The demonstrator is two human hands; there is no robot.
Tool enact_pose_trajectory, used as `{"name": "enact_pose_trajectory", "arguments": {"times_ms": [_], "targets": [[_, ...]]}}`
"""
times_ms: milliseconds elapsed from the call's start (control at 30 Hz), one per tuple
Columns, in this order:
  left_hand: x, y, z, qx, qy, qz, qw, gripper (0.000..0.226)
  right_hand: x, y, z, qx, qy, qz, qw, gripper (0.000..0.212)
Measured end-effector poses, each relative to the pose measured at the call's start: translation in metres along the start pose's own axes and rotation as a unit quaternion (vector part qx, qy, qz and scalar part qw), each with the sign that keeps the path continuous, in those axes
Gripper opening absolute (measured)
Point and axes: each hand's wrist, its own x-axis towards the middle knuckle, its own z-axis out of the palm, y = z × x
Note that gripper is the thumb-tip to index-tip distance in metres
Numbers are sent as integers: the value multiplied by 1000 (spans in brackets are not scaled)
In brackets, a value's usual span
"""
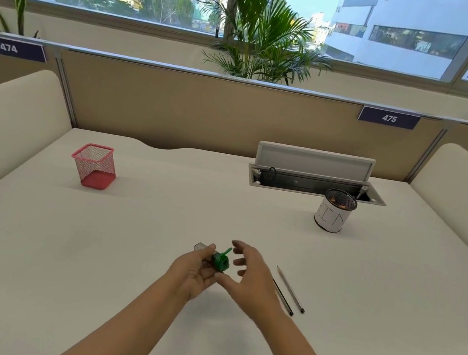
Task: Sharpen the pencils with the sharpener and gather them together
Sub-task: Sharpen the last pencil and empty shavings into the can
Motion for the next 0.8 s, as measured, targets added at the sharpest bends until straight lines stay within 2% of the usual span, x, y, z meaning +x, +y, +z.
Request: {"name": "enact_pose_trajectory", "arguments": {"times_ms": [133,267,367,533,700,800], "targets": [[-4,-5,5,-15,-17,-22,1000,14,-2,6,1,-38,39,-79,995,55],[-7,-7,8,-38,-29,-38,998,11,-4,12,-2,-33,94,-121,988,39],[-8,-8,10,-53,-32,-44,997,11,-6,19,-3,-44,114,-136,983,35],[-14,-6,15,-63,-37,-53,996,16,-13,30,-1,-78,147,-169,971,44],[-14,-4,17,-55,-36,-53,996,20,-15,29,3,-108,167,-168,965,34],[-14,-6,20,-56,-33,-47,997,18,-15,30,5,-117,186,-172,960,51]]}}
